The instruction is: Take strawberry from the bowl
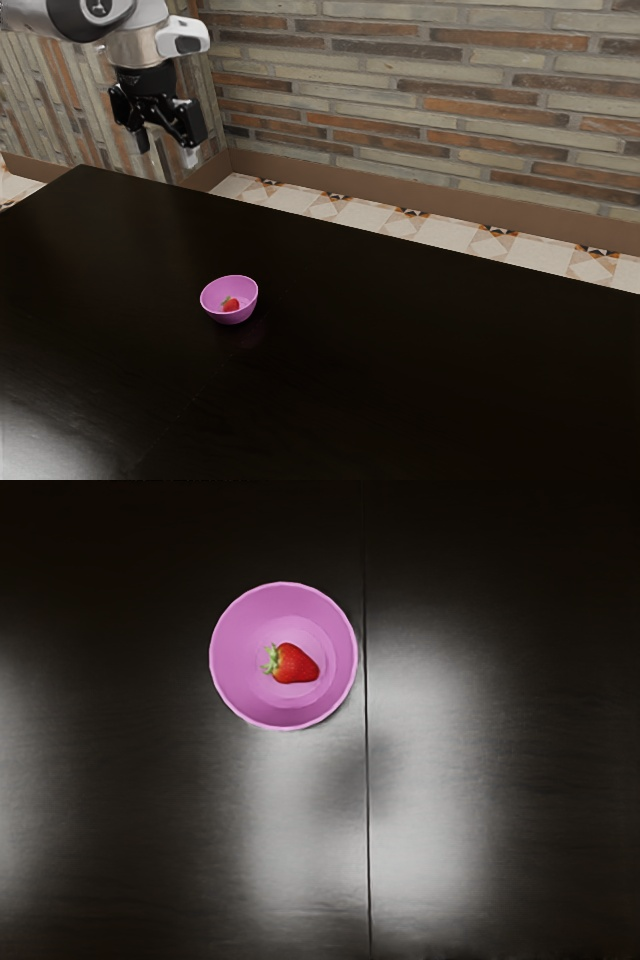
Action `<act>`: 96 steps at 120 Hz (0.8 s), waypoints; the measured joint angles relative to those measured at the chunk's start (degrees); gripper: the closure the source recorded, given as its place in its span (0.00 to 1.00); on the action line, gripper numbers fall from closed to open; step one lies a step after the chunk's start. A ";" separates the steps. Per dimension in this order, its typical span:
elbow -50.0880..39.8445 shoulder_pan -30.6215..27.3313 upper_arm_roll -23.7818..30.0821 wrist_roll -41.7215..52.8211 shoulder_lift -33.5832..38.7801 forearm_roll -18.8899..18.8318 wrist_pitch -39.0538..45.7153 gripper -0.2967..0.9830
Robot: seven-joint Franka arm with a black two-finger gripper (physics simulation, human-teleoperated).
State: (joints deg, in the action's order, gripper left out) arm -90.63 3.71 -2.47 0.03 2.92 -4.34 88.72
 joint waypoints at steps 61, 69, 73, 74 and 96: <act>-27.66 -1.81 -0.40 1.80 4.50 -0.48 10.91 0.23; -31.93 -1.80 -0.48 1.79 4.49 -0.60 16.08 0.23; -32.82 -1.80 -0.50 1.80 4.38 -0.66 18.23 0.23; -32.96 -1.80 -0.50 1.81 4.34 -0.67 18.71 0.23; -30.91 -1.53 -0.43 5.05 -1.37 -3.03 26.08 0.23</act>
State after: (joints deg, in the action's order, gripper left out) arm -121.55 2.18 -2.90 5.08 1.54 -7.37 114.80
